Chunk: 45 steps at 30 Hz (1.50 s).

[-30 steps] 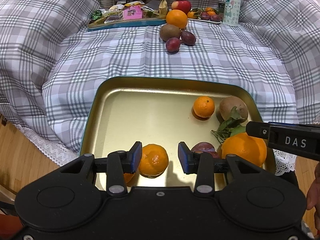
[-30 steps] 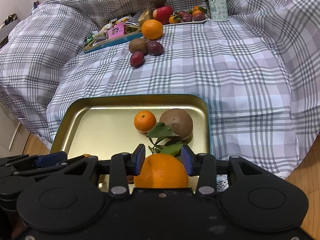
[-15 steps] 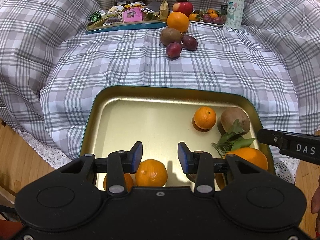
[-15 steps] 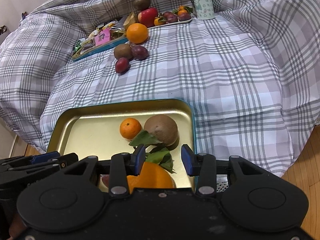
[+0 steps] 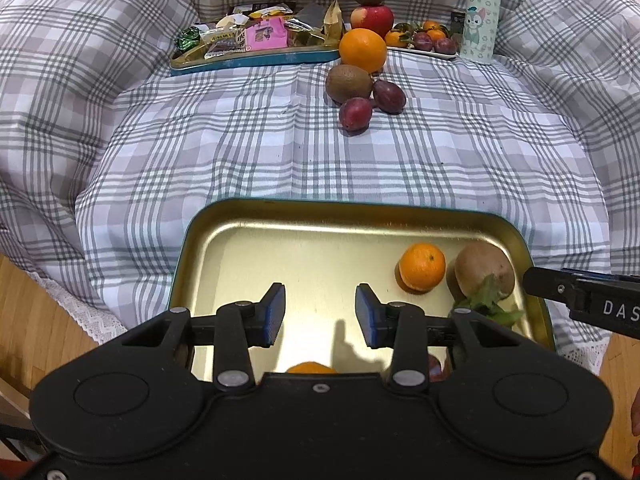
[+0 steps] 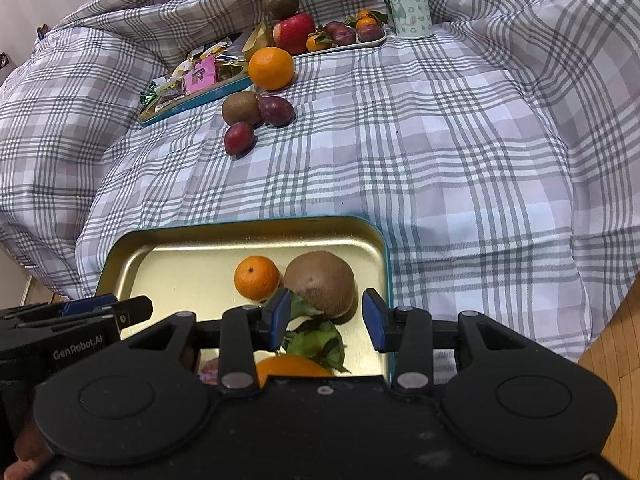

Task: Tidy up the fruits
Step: 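Move both open grippers from the tray toward the loose kiwi and red plums, then grasp a red plum with the left gripper and lift it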

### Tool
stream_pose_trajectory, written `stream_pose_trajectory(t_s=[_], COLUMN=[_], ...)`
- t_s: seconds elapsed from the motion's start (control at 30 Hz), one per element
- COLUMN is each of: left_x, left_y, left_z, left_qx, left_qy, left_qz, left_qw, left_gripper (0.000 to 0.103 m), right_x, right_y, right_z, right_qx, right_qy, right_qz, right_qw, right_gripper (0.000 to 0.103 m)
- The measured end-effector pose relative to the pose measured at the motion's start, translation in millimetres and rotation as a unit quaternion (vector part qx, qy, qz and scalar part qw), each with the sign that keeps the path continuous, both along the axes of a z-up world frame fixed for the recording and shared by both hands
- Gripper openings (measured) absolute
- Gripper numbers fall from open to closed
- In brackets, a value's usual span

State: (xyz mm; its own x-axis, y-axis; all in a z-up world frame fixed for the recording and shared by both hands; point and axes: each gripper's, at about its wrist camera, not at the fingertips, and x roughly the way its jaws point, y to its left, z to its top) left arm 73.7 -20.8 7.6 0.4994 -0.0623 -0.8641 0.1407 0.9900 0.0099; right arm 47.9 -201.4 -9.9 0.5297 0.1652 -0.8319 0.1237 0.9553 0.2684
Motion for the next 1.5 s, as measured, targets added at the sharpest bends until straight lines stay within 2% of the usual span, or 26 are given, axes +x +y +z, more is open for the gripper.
stream_pose_trajectory(t_s=[0.33,0.73,0.93,1.5], left_x=[37,91,114,167], left_y=[-2,-10,-19,-44], left_z=[3,0,-7,-26], left_qx=[-0.003,-0.010,-0.011,-0.015], left_qy=[-0.019,-0.041,-0.040,-0.025], left_qz=[-0.011,-0.049,-0.078,-0.101], left_qw=[0.9998,0.9979,0.9961,0.9945], left_gripper=[0.047,0.047,0.047,0.047], right_x=[33,83,102,142], right_y=[-3,-5,-6,-10], right_z=[-4,-2,-6,-25], right_qx=[0.004,0.003,0.003,0.012], right_qy=[0.009,0.005,0.008,0.027], right_qz=[0.004,0.009,0.013,0.021], right_qw=[1.000,1.000,1.000,0.999], right_gripper=[0.043,0.043,0.043,0.043])
